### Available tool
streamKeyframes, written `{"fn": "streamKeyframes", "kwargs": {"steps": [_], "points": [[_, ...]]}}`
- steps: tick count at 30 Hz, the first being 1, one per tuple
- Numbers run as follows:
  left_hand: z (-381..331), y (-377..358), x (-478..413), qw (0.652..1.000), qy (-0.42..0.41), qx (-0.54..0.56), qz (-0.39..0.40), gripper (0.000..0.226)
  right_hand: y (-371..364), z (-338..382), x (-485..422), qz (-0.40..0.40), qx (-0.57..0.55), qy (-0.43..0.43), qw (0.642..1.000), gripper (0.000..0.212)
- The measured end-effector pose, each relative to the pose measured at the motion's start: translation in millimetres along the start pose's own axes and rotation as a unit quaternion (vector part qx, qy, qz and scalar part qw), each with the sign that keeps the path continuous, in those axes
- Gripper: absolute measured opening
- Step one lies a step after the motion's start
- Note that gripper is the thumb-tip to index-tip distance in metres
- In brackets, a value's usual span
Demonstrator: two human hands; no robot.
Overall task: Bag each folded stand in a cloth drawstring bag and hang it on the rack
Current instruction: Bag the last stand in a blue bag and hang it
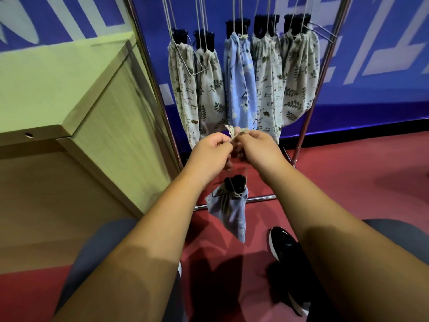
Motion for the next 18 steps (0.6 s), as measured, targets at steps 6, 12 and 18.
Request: {"fn": "streamKeyframes", "kwargs": {"steps": [6,12,18], "points": [[-35.3,-1.1,17.8,1.000,-0.017,-0.022,0.011,0.012,17.4,19.7,33.5,0.024,-0.087,0.004,0.996,0.022],[-101.0,-4.1,29.0,0.995,-0.054,-0.081,0.034,0.014,49.5,72.6,71.1,0.020,-0.039,0.055,0.997,0.005],[-190.3,-20.8,26.9,0.983,-0.122,-0.124,0.052,0.016,103.8,146.2,90.1,-0.034,0.129,0.119,0.984,0.011]]}}
Point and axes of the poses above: each hand's wrist, its own x-axis away from the middle knuckle, its own y-axis out of the back of the hand, z = x × y, the point moved 7 cm from there along -x, towards the middle knuckle, and after that the axes turned 5 degrees about z, right-handed, at the moved point
